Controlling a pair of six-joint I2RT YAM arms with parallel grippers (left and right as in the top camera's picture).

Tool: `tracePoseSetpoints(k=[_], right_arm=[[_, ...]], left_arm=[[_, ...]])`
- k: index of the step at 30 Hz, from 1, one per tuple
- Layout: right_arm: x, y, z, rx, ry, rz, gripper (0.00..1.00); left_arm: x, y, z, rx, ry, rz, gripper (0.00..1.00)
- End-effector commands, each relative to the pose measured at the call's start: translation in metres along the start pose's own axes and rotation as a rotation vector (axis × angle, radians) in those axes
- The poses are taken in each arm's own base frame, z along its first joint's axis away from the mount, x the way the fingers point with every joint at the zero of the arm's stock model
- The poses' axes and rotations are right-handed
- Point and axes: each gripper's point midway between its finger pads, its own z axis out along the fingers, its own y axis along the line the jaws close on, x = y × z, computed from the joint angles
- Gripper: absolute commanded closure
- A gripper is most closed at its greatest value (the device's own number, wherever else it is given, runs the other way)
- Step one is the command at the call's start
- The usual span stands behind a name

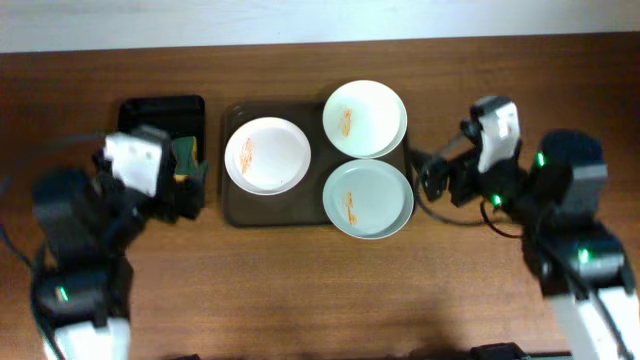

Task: Clean dirty plates on tray and stack at the side
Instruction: 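Move left gripper to the sponge and right gripper to the left plate rim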

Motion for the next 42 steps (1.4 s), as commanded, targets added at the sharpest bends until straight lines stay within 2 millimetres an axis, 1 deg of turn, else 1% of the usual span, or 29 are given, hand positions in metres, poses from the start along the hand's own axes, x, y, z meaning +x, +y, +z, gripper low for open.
tracePoseSetpoints(k=[1, 2, 3, 4, 5, 7, 8, 9, 10, 13, 15, 16, 17, 18, 19, 20, 22, 23, 25, 26, 27, 29, 31, 34, 37, 39, 42], right_arm=[[-0.021, 0.000, 0.022, -0.063, 0.079, 0.074, 0.02], [-0.024, -0.004, 0.030, -0.066, 0.116, 0.126, 0.02], [-0.023, -0.006, 0.043, -0.078, 0.161, 0.155, 0.02], [-0.023, -0.005, 0.063, -0.100, 0.213, 0.168, 0.02], [-0.022, -0.003, 0.076, -0.117, 0.236, 0.168, 0.02], [-0.019, 0.006, 0.099, -0.162, 0.268, 0.165, 0.02], [-0.015, 0.017, 0.119, -0.228, 0.281, 0.161, 0.02], [-0.012, 0.024, 0.137, -0.271, 0.279, 0.150, 0.02], [-0.010, 0.027, 0.153, -0.287, 0.270, 0.135, 0.02], [0.004, 0.044, 0.201, -0.327, 0.283, 0.228, 0.02], [0.025, 0.057, 0.234, -0.342, 0.305, 0.208, 0.02], [0.040, 0.056, 0.252, -0.288, 0.331, 0.250, 0.00], [0.055, 0.054, 0.266, -0.228, 0.359, 0.301, 0.02], [0.065, 0.055, 0.275, -0.199, 0.377, 0.324, 0.04], [0.082, 0.058, 0.289, -0.158, 0.405, 0.359, 0.07], [0.095, 0.058, 0.297, -0.111, 0.422, 0.382, 0.11], [0.120, 0.055, 0.311, 0.004, 0.451, 0.411, 0.19], [0.128, 0.055, 0.315, 0.034, 0.459, 0.419, 0.24], [0.137, 0.050, 0.320, 0.113, 0.455, 0.432, 0.33], [0.143, 0.045, 0.322, 0.162, 0.451, 0.435, 0.36], [0.145, 0.044, 0.324, 0.171, 0.451, 0.432, 0.38], [0.159, 0.042, 0.329, 0.183, 0.474, 0.448, 0.40], [0.167, 0.041, 0.331, 0.194, 0.488, 0.473, 0.42], [0.170, 0.042, 0.332, 0.200, 0.491, 0.516, 0.48], [0.172, 0.049, 0.335, 0.199, 0.490, 0.549, 0.49], [0.182, 0.051, 0.337, 0.207, 0.507, 0.550, 0.51], [0.190, 0.048, 0.338, 0.222, 0.522, 0.570, 0.56]], left_arm=[[-0.017, 0.019, 0.022, 0.027, 0.122, -0.062, 0.01], [-0.012, 0.022, 0.032, 0.050, 0.192, -0.095, 0.01], [-0.007, 0.024, 0.041, 0.078, 0.267, -0.133, 0.01], [0.001, 0.025, 0.050, 0.107, 0.348, -0.174, 0.01], [0.005, 0.027, 0.055, 0.119, 0.384, -0.191, 0.01], [0.012, 0.030, 0.067, 0.133, 0.425, -0.211, 0.01], [0.017, 0.030, 0.074, 0.145, 0.439, -0.221, 0.01], [0.025, 0.033, 0.081, 0.139, 0.466, -0.228, 0.01], [0.029, 0.036, 0.087, 0.135, 0.474, -0.229, 0.01], [0.045, 0.038, 0.103, 0.154, 0.518, -0.252, 0.01], [0.052, 0.040, 0.111, 0.158, 0.533, -0.258, 0.01], [0.052, 0.042, 0.113, 0.154, 0.531, -0.256, 0.01], [0.053, 0.043, 0.116, 0.151, 0.530, -0.255, 0.01], [0.054, 0.044, 0.118, 0.151, 0.530, -0.255, 0.01], [0.060, 0.052, 0.121, 0.101, 0.554, -0.278, 0.01], [0.068, 0.062, 0.122, 0.032, 0.585, -0.310, 0.01], [0.080, 0.075, 0.123, -0.067, 0.632, -0.358, 0.01], [0.082, 0.076, 0.124, -0.071, 0.637, -0.363, 0.01], [0.084, 0.078, 0.129, -0.082, 0.635, -0.384, 0.02], [0.085, 0.080, 0.133, -0.084, 0.632, -0.385, 0.02], [0.086, 0.080, 0.135, -0.083, 0.633, -0.386, 0.02], [0.092, 0.081, 0.139, -0.080, 0.646, -0.390, 0.02], [0.096, 0.081, 0.142, -0.077, 0.658, -0.394, 0.03], [0.096, 0.081, 0.143, -0.078, 0.654, -0.392, 0.02], [0.093, 0.084, 0.146, -0.082, 0.636, -0.387, 0.03], [0.092, 0.084, 0.147, -0.084, 0.631, -0.385, 0.03], [0.093, 0.085, 0.149, -0.085, 0.628, -0.384, 0.03]])
